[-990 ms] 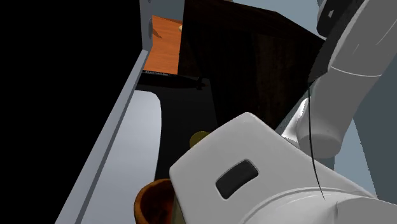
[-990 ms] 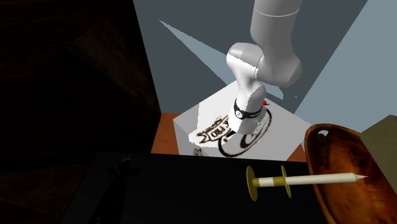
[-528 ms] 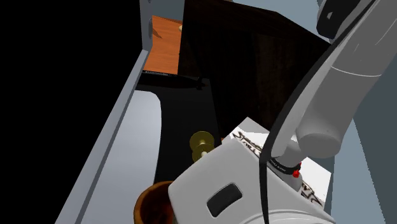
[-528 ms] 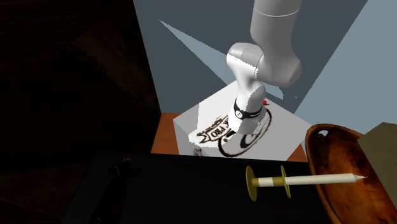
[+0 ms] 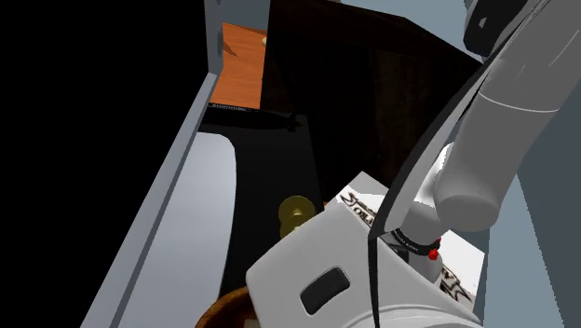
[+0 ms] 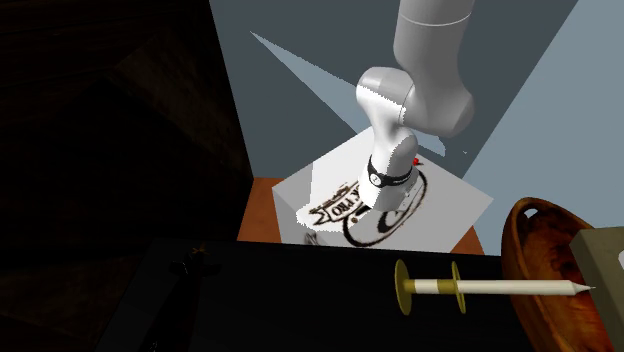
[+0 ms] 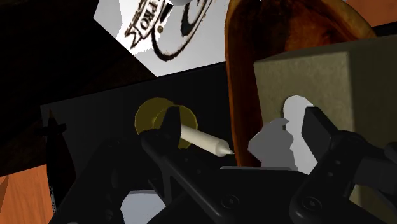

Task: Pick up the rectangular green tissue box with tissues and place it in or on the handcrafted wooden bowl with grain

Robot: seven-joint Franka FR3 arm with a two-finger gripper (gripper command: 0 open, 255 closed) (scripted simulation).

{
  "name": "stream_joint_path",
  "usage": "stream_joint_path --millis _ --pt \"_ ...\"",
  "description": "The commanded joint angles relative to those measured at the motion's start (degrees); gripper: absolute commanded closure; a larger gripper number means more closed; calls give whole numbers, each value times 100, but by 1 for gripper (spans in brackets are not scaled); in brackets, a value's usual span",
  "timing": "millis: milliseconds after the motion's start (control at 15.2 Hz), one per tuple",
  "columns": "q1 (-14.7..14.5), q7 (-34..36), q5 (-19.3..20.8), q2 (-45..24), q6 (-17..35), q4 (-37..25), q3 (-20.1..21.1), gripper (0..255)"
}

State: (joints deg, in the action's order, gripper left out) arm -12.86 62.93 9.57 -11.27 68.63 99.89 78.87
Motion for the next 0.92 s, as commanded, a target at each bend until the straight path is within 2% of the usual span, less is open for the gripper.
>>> stream_joint_path --millis 0,66,264,330,858 --pt "2 -1 0 1 0 2 0 0" --pt "-18 8 15 -20 -7 -11 -13 0" --pt "-1070 508 455 -805 -732 -1085 -487 0" --pt "-1337 608 558 -985 -932 -1396 -597 0" --pt "-1338 605 554 -980 -929 -1393 -601 0"
